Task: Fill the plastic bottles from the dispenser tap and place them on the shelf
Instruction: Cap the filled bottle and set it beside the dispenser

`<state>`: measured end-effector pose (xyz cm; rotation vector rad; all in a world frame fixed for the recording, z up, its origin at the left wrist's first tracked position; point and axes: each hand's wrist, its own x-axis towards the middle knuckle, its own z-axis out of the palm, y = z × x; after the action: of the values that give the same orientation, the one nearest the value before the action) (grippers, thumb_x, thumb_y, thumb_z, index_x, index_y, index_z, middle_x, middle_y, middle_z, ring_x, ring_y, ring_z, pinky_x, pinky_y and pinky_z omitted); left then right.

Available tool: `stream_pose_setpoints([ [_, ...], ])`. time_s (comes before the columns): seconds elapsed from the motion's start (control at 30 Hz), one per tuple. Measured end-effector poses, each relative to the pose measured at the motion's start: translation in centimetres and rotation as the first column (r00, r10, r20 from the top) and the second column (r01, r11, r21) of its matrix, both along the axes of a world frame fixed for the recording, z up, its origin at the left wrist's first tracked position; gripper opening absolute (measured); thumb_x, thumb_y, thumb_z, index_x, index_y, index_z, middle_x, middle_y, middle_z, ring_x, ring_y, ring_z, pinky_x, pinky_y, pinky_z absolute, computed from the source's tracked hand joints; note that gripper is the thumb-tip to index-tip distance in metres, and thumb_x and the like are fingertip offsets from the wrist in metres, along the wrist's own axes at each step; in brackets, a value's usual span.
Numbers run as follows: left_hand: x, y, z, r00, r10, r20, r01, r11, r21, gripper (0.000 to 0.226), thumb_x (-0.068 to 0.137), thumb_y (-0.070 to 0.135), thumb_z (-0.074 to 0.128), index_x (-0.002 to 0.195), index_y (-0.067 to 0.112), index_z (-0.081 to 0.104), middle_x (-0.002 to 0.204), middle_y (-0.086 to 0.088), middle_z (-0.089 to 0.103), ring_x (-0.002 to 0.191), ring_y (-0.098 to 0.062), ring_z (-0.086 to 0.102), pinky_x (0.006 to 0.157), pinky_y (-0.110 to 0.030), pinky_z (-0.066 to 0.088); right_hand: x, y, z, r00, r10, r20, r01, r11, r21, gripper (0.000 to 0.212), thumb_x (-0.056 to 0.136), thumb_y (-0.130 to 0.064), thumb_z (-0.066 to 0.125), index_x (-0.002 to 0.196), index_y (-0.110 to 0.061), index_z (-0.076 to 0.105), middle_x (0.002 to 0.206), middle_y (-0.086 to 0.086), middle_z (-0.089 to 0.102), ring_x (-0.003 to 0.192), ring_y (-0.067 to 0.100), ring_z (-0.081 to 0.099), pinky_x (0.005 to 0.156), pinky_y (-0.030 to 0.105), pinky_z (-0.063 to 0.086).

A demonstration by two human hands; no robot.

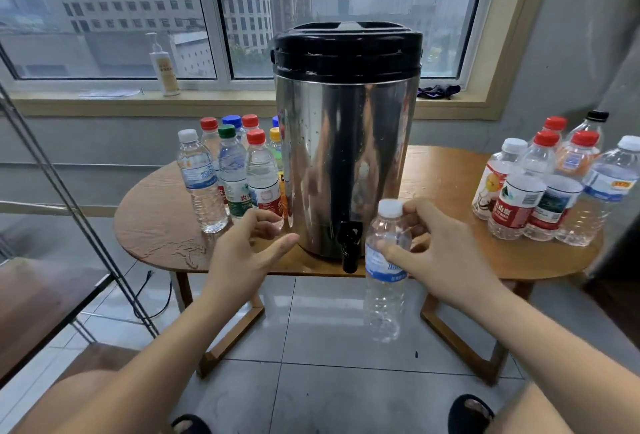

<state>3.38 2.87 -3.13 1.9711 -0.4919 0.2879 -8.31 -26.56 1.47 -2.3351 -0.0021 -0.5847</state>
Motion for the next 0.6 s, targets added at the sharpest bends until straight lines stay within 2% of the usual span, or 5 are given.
stream_pose_setpoints([
  [0.17, -2.4, -1.8, -1.0, 0.992, -0.124, -0.025, 0.123, 0.992, -0.005, 0.04, 0.083, 0.058, 0.081, 0.112, 0.033, 0.07, 0.101, 0.011, 0.076, 0.103, -0.013, 0.072, 0.095, -0.041, 0.057, -0.3, 1.0, -5.5, 0.995, 0.044, -0.092, -0.038, 0.997, 0.061, 0.039, 0.081, -0.048, 0.085, 0.112, -0.041, 0.06, 0.104, -0.029, 0.067, 0.097, -0.002, 0.065, 0.076, 0.022, 0.05],
  [0.27, -2.8, -2.8, -2.5, 0.984, -0.167, -0.065, 0.168, 0.986, 0.021, 0.04, 0.083, 0.058, 0.082, 0.113, 0.033, 0.07, 0.101, 0.013, 0.077, 0.104, -0.011, 0.073, 0.093, -0.039, 0.057, -0.5, 1.5, -8.2, 0.99, 0.046, -0.131, -0.037, 0.997, 0.069, 0.039, 0.081, -0.049, 0.084, 0.112, -0.041, 0.061, 0.105, -0.025, 0.067, 0.098, 0.001, 0.065, 0.081, 0.031, 0.056],
  [0.4, -3.1, -3.8, -4.6, 0.963, -0.232, -0.14, 0.245, 0.965, 0.088, 0.038, 0.087, 0.058, 0.082, 0.116, 0.039, 0.068, 0.107, 0.021, 0.076, 0.108, -0.006, 0.072, 0.092, -0.033, 0.054, -0.3, 2.3, -11.0, 0.984, 0.054, -0.168, -0.051, 0.998, 0.022, 0.043, 0.079, -0.062, 0.076, 0.108, -0.037, 0.058, 0.101, -0.018, 0.066, 0.095, 0.007, 0.064, 0.08, 0.042, 0.058],
  [0.5, -3.7, -4.5, -5.8, 0.941, -0.269, -0.206, 0.299, 0.946, 0.127, 0.038, 0.088, 0.057, 0.082, 0.119, 0.041, 0.068, 0.114, 0.026, 0.074, 0.112, -0.002, 0.069, 0.092, -0.029, 0.054, -0.1, 2.9, -12.2, 0.974, 0.086, -0.209, -0.091, 0.996, -0.013, 0.043, 0.078, -0.065, 0.073, 0.107, -0.036, 0.058, 0.102, -0.017, 0.065, 0.097, 0.007, 0.063, 0.079, 0.035, 0.056],
  [0.6, -4.5, -5.3, -6.9, 0.936, -0.287, -0.203, 0.319, 0.936, 0.147, 0.031, 0.094, 0.043, 0.084, 0.121, 0.042, 0.069, 0.119, 0.026, 0.071, 0.116, -0.004, 0.067, 0.092, -0.033, 0.056, -0.1, 3.6, -13.2, 0.955, 0.121, -0.269, -0.136, 0.99, -0.036, 0.042, 0.078, -0.062, 0.073, 0.109, -0.039, 0.056, 0.104, -0.019, 0.063, 0.099, 0.008, 0.06, 0.08, 0.032, 0.055],
])
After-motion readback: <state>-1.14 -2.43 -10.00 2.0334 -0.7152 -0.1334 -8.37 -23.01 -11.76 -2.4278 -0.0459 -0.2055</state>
